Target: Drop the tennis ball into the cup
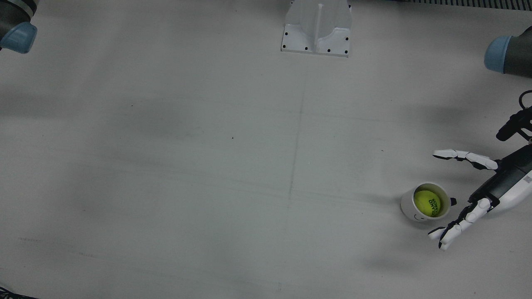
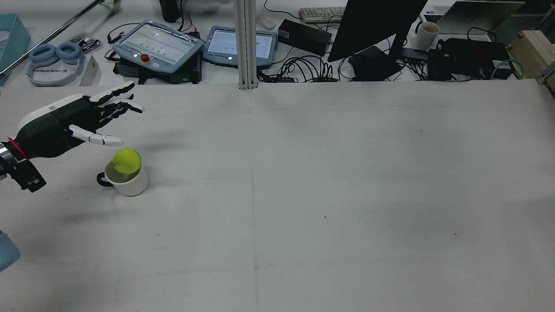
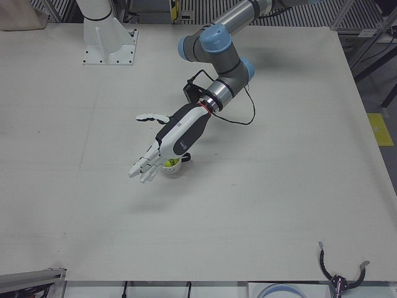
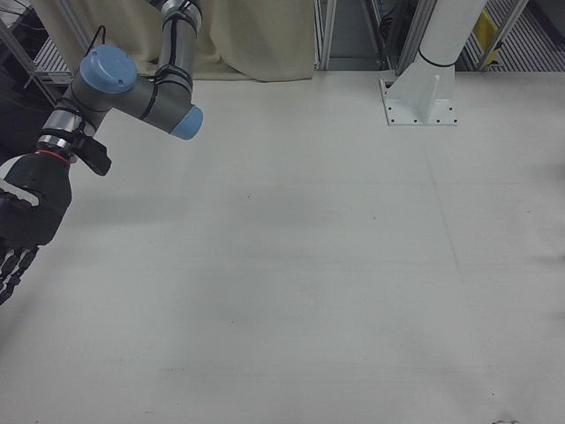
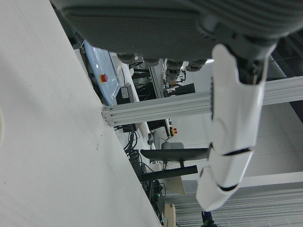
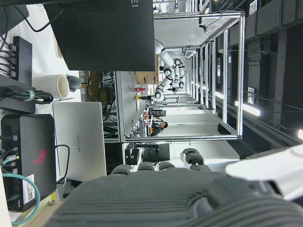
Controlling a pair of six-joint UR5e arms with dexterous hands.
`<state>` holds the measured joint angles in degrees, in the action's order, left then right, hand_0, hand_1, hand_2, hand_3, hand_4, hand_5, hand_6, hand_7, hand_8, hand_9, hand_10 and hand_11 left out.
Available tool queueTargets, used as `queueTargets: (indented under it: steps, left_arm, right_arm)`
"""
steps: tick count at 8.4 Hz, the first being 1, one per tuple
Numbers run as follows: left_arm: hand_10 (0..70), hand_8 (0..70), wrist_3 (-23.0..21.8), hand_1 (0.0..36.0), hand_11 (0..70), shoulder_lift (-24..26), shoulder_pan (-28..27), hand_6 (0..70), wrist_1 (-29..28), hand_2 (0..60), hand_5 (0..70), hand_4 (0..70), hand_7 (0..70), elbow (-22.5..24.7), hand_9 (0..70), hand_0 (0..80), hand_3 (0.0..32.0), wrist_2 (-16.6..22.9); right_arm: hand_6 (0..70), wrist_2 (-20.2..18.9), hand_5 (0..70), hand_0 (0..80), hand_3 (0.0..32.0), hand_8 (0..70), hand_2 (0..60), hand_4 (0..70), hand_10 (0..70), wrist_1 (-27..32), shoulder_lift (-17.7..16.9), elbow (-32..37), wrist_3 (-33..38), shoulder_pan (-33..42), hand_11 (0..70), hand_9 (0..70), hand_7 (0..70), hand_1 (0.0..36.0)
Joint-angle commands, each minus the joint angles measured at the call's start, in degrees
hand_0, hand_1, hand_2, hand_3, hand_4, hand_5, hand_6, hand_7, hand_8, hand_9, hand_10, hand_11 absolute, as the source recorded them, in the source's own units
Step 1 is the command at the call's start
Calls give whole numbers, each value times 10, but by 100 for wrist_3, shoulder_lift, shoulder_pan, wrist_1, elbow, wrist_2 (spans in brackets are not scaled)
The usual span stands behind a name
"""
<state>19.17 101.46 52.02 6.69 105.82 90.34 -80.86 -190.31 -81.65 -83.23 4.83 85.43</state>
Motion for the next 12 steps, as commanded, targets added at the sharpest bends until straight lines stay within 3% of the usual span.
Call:
queueTargets:
  steps: [1,2,3,4,5,6,9,12]
  left_arm:
    - [0,0,-45,320,0,5,19,4,-1,155,47,0,151,9,16,586,0,1]
    - [0,0,-193,326,0,32,141,0,52,170,45,0,163,61,18,590,0,9]
    - [0,0,-299,335,3,75,690,14,461,194,57,0,173,122,20,599,0,10]
    - [0,16,-291,340,10,84,1061,111,604,194,86,0,170,36,20,624,0,36]
    - [0,0,-283,358,13,137,1335,11,719,131,64,0,198,-174,25,673,0,36]
    - [0,0,-283,360,9,381,1711,22,920,110,78,0,184,-515,22,773,0,36]
    - [0,0,-283,360,8,1163,2382,22,861,116,80,0,184,-1640,22,786,0,80]
    - [0,0,-318,360,12,1095,2901,0,729,102,75,0,174,-2091,20,800,0,80]
  right_arm:
    - [0,0,0,0,0,0,0,0,0,3,0,0,0,0,0,0,0,0]
    - [0,0,0,0,0,0,0,0,0,3,0,0,0,0,0,0,0,0]
    - [0,0,0,0,0,0,0,0,0,-6,0,0,0,0,0,0,0,0]
    - [0,0,0,0,0,0,0,0,0,-6,0,0,0,0,0,0,0,0]
    - [0,0,0,0,0,0,0,0,0,3,0,-9,0,0,0,0,0,0]
    - [0,0,0,0,0,0,0,0,0,3,0,0,0,0,0,0,0,0]
    - [0,0,0,0,0,0,0,0,0,-6,9,-9,0,0,0,0,0,0]
    - [0,0,0,0,0,0,0,0,0,-6,0,-18,0,0,0,0,0,0]
